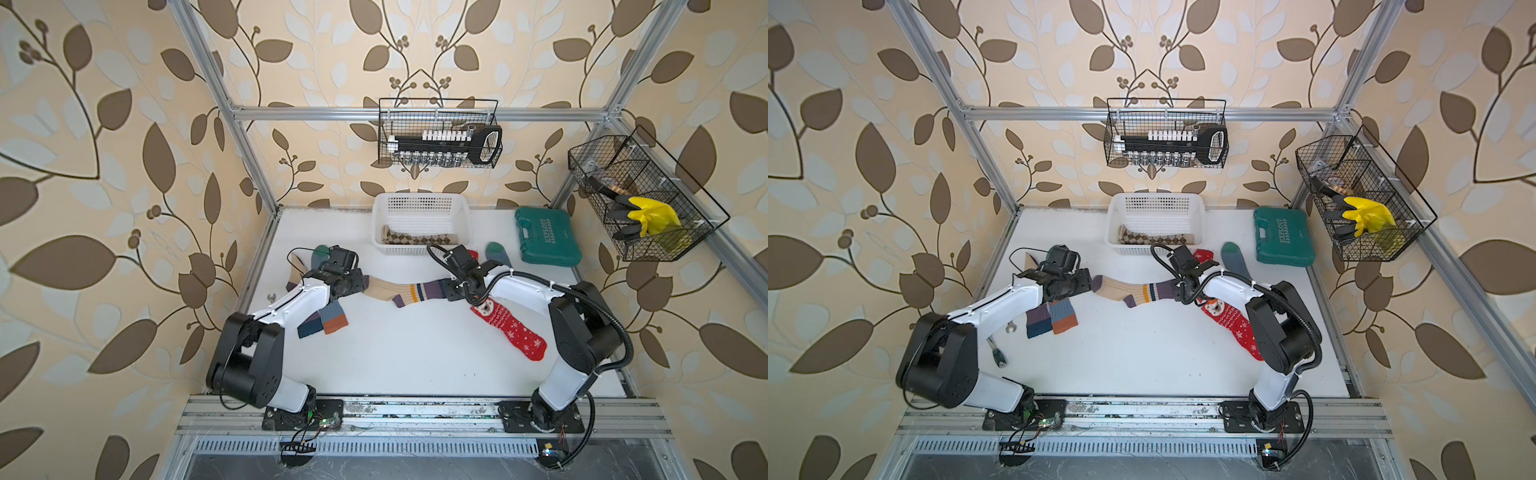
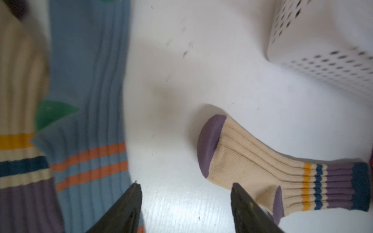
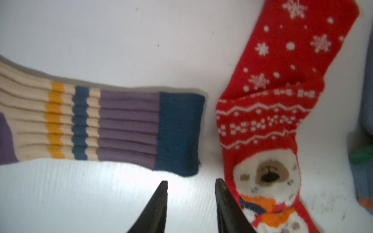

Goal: Place the socks together as a pair
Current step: Adjust the sock at the center of the board, then pick up the sock at the center of the board.

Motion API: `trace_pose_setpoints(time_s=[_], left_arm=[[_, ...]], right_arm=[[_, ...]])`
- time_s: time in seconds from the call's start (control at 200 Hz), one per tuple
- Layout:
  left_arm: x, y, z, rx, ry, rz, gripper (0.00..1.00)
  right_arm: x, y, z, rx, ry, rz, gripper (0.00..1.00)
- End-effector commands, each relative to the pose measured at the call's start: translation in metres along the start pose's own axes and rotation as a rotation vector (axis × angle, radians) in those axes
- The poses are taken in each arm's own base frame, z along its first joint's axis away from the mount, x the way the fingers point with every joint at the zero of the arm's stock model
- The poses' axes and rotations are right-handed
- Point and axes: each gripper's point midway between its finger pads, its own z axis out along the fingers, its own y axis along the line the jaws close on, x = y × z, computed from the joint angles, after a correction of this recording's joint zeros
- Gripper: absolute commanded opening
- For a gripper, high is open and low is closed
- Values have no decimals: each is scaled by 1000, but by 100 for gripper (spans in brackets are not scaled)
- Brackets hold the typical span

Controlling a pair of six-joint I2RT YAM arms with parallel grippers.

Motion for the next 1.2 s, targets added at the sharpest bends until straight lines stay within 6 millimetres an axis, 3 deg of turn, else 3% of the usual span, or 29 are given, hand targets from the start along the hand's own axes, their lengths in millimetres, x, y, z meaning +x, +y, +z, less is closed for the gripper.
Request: trace_pose_setpoints(time_s=[0.0,0.185,0.35,0.53,0.63,0.79,0.93,1.05,1.195], left_arm=[[-16,41,-28,-155,-119,-56,83],[-32,98,-26,-220,-151,-221,82],[-66,145,-11,-294,-203,-365,82],[-105,163,-5,-413,-275,-369,82],[-110,178,11,-412,-277,-436,82],[-121,177,49,-389,-229,-440,82],[-129,176,67,-390,-214,-449,81],[-128,172,80,-363,-186,-459,68],[-120,168,79,-331,-166,-473,27]], right_arm=[[-23,-7,-23,-35,-167,96,40],[-23,-8,-29,-137,-214,162,41],[-24,0,-25,-174,-200,156,40],[-24,-2,-24,-191,-199,165,40],[-23,-3,-22,-202,-194,175,40],[-23,-3,-21,-205,-189,175,40],[-23,-2,-20,-206,-182,175,39],[-24,-1,-19,-208,-181,172,39],[-23,-1,-18,-208,-177,171,38]])
